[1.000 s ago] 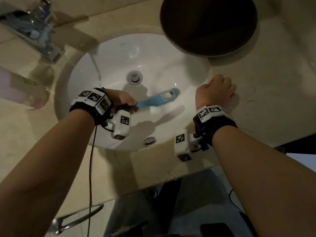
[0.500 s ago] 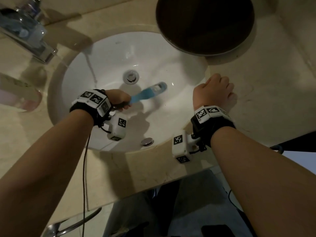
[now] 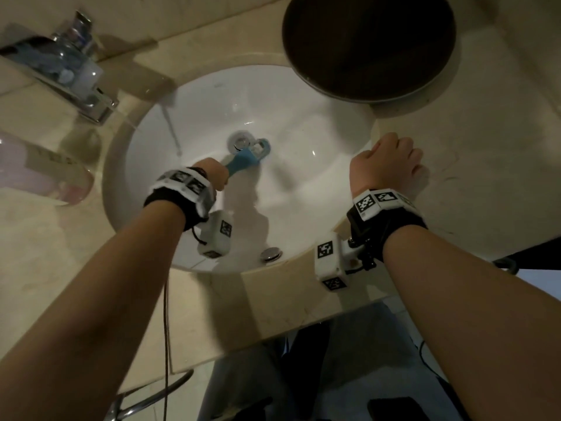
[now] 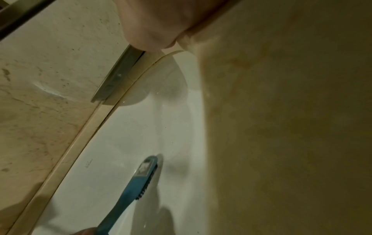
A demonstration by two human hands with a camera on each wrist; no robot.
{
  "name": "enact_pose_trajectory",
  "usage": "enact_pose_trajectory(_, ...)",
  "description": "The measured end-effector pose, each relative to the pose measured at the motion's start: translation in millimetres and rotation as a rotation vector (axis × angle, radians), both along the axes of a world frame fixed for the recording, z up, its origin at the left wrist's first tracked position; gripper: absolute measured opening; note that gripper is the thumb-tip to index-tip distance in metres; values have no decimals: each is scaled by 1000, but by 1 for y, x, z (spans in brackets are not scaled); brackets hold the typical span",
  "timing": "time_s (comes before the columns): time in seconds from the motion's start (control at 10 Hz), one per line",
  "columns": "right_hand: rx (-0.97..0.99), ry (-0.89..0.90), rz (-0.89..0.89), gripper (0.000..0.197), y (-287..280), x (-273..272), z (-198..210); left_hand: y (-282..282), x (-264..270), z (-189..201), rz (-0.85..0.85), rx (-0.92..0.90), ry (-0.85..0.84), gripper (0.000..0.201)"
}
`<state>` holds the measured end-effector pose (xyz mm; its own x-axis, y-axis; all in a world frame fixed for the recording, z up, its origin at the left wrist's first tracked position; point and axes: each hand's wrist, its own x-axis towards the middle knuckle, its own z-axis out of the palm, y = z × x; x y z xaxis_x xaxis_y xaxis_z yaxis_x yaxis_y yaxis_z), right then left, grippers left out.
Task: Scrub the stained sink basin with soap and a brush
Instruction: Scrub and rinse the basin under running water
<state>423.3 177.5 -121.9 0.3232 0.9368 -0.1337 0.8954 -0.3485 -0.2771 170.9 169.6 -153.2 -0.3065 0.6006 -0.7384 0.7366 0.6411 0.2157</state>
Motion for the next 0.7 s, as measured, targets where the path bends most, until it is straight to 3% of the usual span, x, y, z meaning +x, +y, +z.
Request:
enact_pose_trajectory(0.1, 16, 1, 3, 31, -1, 0, 0, -2, -2, 16, 125, -138, -311, 33)
enact_pose_trajectory(0.2, 11, 11, -2, 32, 0, 0, 0, -18, -4, 24, -65, -441, -420, 28)
enact_pose_trajectory(0.3, 7, 6, -1, 32, 1, 0, 0, -34, 0, 26, -255, -658, -297, 22)
enact_pose_trajectory(0.5, 33, -15, -2, 31, 1, 0, -4, -29, -11, 19, -167, -432, -40, 35)
enact_pose_trajectory(0.6, 41, -20, -4, 31, 1, 0, -4, -20, -5, 30, -263, -259, 131, 31)
enact_pose_trajectory(0.7, 39, -22, -1, 31, 0, 0, -2, 4, -4, 31, -239, -103, 231, 24)
